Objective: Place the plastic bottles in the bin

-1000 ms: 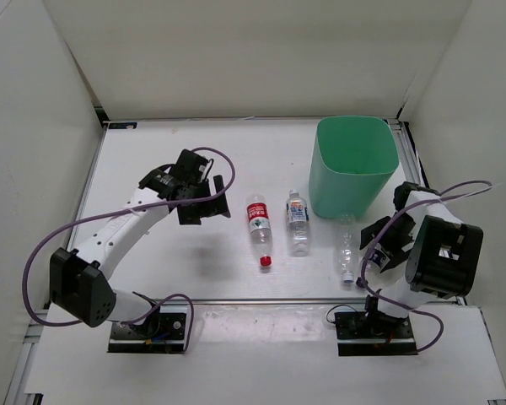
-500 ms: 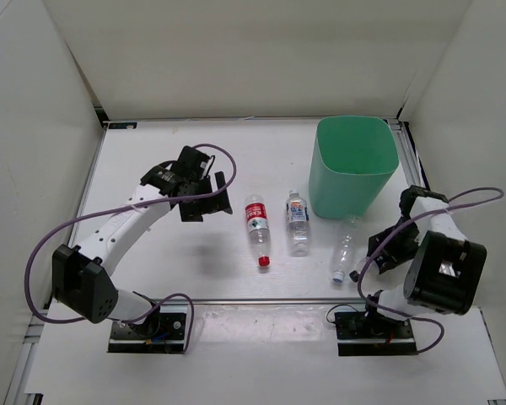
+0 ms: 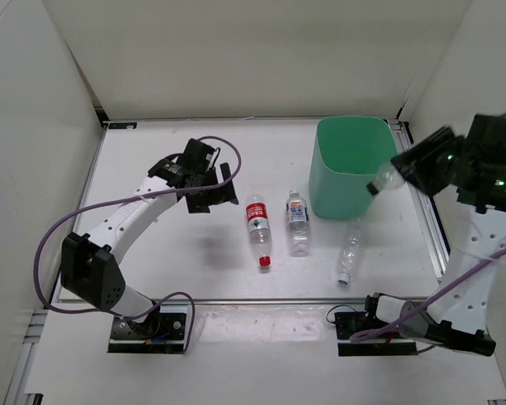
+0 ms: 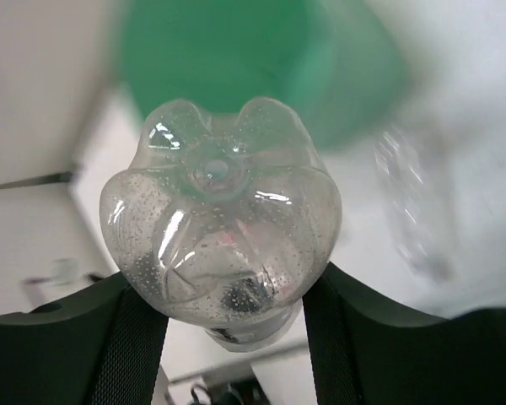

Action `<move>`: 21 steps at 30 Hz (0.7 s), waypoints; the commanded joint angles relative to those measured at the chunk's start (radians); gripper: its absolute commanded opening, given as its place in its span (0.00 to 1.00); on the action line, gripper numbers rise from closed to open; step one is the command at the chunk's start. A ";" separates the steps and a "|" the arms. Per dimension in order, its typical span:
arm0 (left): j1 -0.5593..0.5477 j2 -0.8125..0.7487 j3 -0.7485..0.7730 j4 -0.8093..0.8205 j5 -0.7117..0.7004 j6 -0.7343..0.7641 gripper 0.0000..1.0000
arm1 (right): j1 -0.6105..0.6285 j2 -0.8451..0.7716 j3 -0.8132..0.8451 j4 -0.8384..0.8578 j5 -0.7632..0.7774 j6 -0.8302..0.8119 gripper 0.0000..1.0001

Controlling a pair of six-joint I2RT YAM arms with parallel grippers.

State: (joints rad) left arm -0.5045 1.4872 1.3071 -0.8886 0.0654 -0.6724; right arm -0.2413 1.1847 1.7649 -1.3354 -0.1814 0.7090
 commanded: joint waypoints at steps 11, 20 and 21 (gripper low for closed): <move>0.004 0.309 0.325 -0.045 -0.026 -0.036 1.00 | 0.304 0.383 0.355 0.122 0.241 -0.069 0.56; 0.004 0.403 0.357 -0.029 0.045 -0.047 1.00 | 0.410 0.386 0.446 0.069 0.427 -0.117 1.00; 0.004 0.416 0.357 -0.010 0.057 -0.047 1.00 | 0.410 0.330 0.411 0.080 0.418 -0.117 1.00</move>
State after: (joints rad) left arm -0.5014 1.9156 1.6447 -0.9325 0.0761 -0.7128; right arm 0.1768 1.7050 2.1921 -1.2812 0.1627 0.6193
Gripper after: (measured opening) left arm 0.998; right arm 0.998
